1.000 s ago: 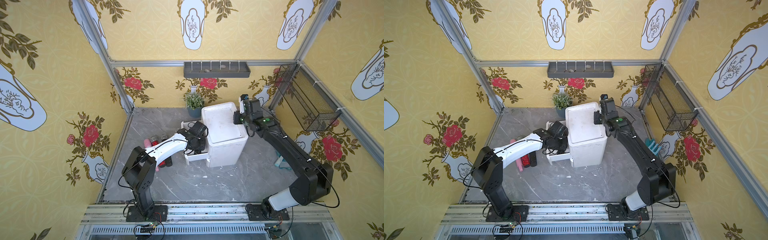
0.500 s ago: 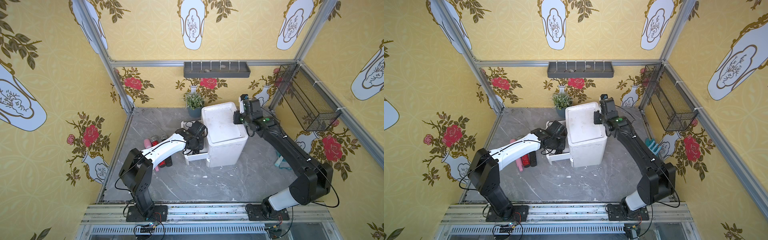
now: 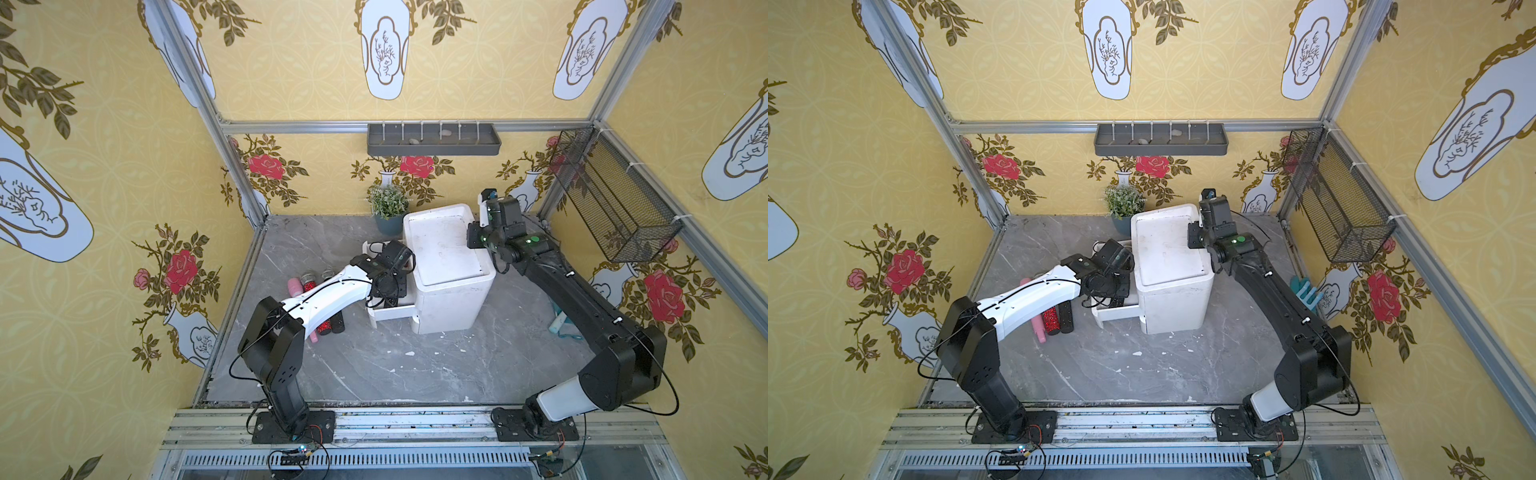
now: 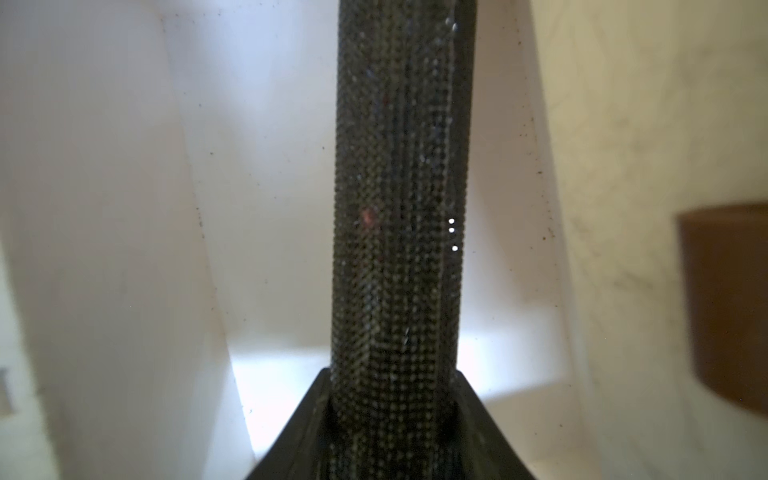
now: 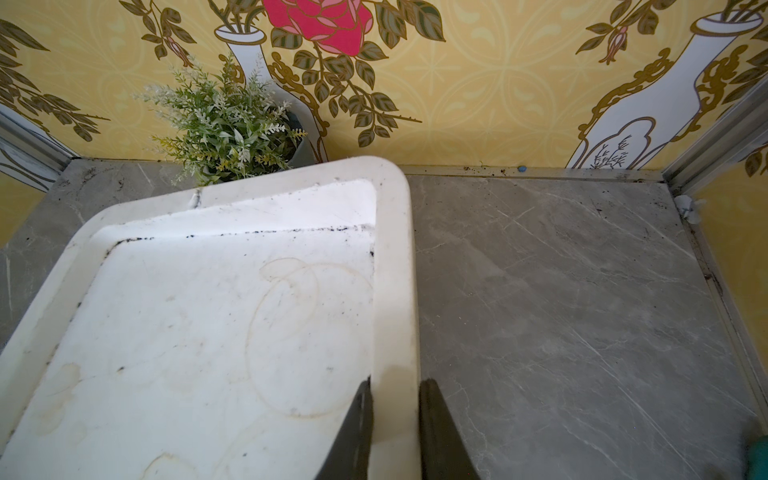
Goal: Take the microphone out of the drawer
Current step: Pick up the microphone from the drawer.
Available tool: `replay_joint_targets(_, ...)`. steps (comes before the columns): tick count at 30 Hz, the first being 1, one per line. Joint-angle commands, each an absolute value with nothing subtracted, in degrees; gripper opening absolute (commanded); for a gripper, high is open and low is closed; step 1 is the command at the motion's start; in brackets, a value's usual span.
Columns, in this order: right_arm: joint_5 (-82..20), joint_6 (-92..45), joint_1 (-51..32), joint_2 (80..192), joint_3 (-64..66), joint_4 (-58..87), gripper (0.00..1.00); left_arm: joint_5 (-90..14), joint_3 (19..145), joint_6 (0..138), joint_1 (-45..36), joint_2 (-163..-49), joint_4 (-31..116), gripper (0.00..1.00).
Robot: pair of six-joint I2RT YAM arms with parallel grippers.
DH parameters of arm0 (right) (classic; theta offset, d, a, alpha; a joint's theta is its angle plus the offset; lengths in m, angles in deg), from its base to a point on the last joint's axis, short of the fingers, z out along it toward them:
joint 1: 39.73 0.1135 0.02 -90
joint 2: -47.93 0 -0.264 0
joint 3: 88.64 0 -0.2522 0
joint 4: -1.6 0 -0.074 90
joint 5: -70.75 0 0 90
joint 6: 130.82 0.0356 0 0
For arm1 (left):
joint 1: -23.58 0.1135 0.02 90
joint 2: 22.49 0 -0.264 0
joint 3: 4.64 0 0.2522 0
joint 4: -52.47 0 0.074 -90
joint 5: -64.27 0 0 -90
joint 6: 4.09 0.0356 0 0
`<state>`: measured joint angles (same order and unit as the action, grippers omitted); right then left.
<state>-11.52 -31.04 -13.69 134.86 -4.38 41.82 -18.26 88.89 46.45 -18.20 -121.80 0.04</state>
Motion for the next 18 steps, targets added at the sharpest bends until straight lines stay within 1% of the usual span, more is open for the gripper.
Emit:
replay_joint_targets(1, -16.5, -29.3, -13.3, 135.7, -3.4, 49.2, 0.16, -12.4, 89.9, 43.1, -17.7, -122.3, 5.1, 0.27)
replay_joint_targets(11, -17.2, -29.6, -13.3, 136.2, -3.6, 48.9, 0.16, -11.4, 89.9, 40.2, -17.6, -122.2, 5.8, 0.25)
replay_joint_targets(18, -17.7, -30.0, -13.3, 136.4, -3.5, 48.6, 0.16, -10.1, 84.1, 37.2, -18.0, -118.3, 9.7, 0.24)
